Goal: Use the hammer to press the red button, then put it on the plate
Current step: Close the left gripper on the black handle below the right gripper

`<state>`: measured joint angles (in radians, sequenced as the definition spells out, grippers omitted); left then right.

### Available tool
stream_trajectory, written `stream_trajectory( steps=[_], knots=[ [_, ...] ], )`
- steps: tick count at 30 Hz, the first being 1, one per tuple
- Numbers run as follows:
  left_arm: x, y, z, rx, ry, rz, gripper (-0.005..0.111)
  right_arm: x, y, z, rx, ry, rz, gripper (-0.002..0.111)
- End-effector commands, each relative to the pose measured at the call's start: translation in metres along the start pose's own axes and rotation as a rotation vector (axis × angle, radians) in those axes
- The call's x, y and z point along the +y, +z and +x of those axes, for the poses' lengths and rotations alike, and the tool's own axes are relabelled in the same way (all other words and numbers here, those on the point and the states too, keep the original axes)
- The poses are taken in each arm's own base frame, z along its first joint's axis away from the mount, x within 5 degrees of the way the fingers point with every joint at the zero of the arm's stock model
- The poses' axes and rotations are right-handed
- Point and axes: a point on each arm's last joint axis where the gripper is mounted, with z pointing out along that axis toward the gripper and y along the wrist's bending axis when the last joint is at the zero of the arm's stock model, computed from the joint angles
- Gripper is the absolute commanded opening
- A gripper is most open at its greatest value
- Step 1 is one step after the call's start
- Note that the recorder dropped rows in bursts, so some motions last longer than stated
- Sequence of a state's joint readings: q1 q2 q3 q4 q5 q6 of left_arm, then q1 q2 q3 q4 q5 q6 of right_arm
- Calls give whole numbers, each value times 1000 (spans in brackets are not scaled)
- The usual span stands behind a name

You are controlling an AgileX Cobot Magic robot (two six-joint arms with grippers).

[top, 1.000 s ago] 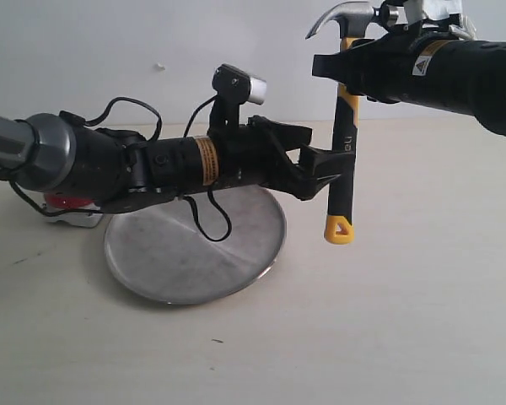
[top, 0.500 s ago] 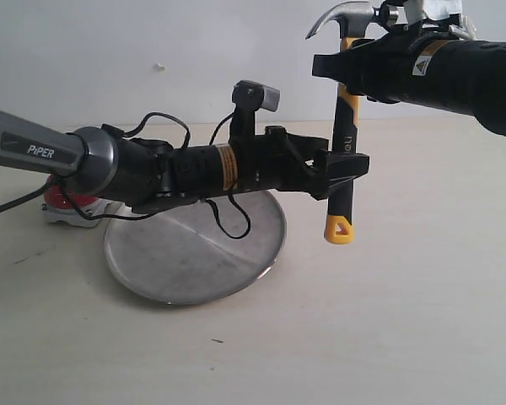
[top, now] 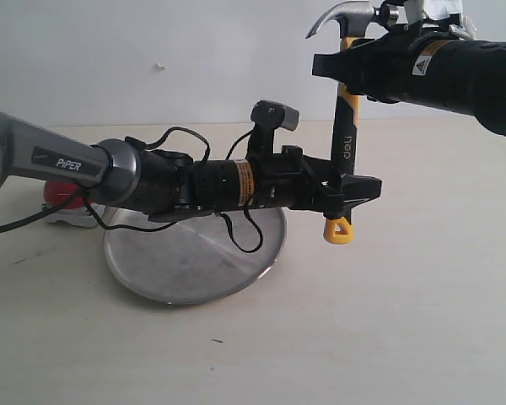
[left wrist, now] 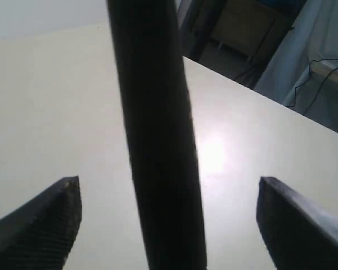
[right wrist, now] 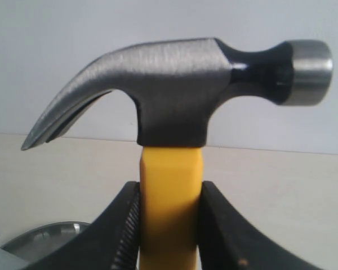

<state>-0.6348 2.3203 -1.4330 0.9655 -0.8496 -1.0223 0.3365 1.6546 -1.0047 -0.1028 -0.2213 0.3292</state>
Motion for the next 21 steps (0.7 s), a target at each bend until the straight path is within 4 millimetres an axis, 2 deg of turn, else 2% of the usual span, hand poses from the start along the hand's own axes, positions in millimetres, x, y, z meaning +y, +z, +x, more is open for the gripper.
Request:
stream_trajectory(
  steps=[1, 4, 9, 11, 21],
  knots=[
    [-2, 2, -6, -17, 1, 3, 81, 5, -5, -14, -93, -9, -31, 0],
    [-3, 3, -8, -22, 10, 10, 79, 5, -5, -14, -93, -9, -31, 0],
    [-5, 3, -11, -42, 9, 37, 59, 5, -5, -14, -93, -9, -31, 0],
    [-4, 3, -10, -36, 9, 28, 55, 5, -5, -14, -93, -9, -31, 0],
    [-4, 4, -15, -52, 4, 22, 58, 5, -5, -14, -93, -10, -31, 0]
  ],
)
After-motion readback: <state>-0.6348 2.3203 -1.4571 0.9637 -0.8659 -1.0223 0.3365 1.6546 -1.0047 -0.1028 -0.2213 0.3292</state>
